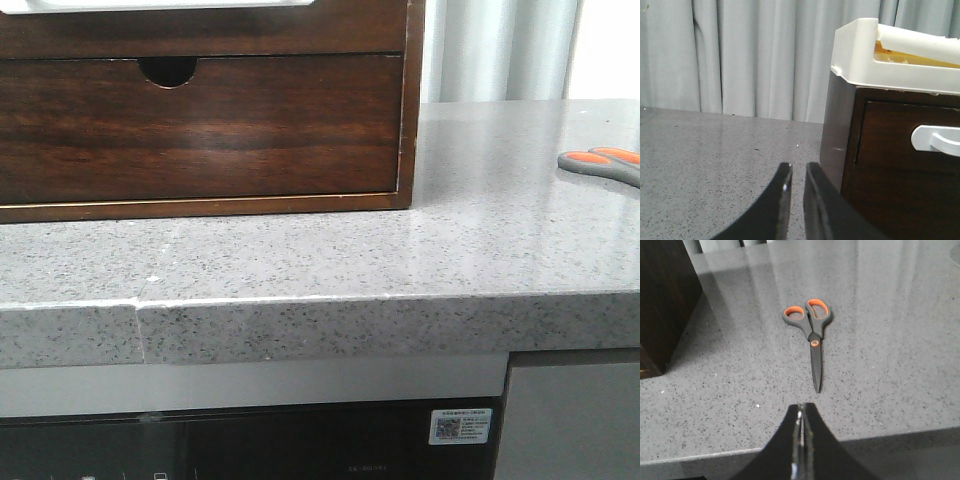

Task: Put scissors in drawer with both arms
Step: 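Move the left gripper toward the white handle of the wooden drawer, then close the left gripper on the white drawer handle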

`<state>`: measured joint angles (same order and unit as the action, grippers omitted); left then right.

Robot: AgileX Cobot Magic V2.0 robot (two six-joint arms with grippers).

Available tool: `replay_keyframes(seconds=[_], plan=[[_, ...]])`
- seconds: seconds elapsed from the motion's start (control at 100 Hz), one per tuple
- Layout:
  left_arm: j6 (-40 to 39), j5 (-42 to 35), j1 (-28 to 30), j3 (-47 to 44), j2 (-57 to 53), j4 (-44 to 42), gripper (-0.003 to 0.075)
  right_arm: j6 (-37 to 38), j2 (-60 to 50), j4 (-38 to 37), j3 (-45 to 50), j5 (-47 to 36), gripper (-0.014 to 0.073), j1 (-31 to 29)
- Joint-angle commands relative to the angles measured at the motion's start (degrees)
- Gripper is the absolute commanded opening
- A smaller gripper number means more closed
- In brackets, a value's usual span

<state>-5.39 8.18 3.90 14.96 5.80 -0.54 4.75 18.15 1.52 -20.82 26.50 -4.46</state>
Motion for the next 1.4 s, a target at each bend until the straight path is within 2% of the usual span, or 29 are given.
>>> replay_keyframes(seconds=[0.0,0.08,0.16,0.26,0.39,0.49,0.67,0.9,1.11,1.39], plan=[[-0.4,-4.3,0.0,1.8,1.5,-0.1,0.0092,-0.5,1.4,0.0,-2.1,-3.7,-0.0106,-0.3],[-0.4,-5.3,0.0,1.8,2.0,-0.1,0.0197,-0.5,1.4,0.0,-2.1,-3.4,-0.0106,-0.3],[-0.4,-7.5,0.0,1.6,2.1,0.5,0.0246,-0.5,1.4,0.0,-2.1,-3.4,-0.0106,-0.3],[-0.4,-10.2,0.0,1.5,2.1,0.5,0.0246,-0.5,1.4,0.0,-2.1,-3.3,-0.0106,-0.3],[-0.4,-11.6,0.0,1.5,2.1,-6.7,0.0251,-0.5,1.4,0.0,-2.1,-3.3,-0.0106,-0.3],[-0.4,-12.1,0.0,1.6,3.0,-11.9,0.0286,-0.5,1.4,0.0,-2.1,-3.3,-0.0106,-0.3],[-0.4,-12.5,-1.4,2.8,9.2,-14.9,0.0321,-0.5,1.4,0.0,-2.1,-3.3,-0.0106,-0.3],[-0.4,-22.2,-9.6,5.6,20.8,-31.1,0.0321,-0.5,1.4,0.0,-2.1,-3.3,-0.0106,-0.3],[-0.4,-23.4,-17.3,9.0,30.4,-44.5,0.0321,-0.5,1.4,0.0,-2.1,-2.8,-0.0106,-0.3],[-0.4,-27.5,-21.3,13.5,39.6,-57.3,0.0321,-0.5,1.4,0.0,-2.1,-1.9,-0.0106,-0.3]])
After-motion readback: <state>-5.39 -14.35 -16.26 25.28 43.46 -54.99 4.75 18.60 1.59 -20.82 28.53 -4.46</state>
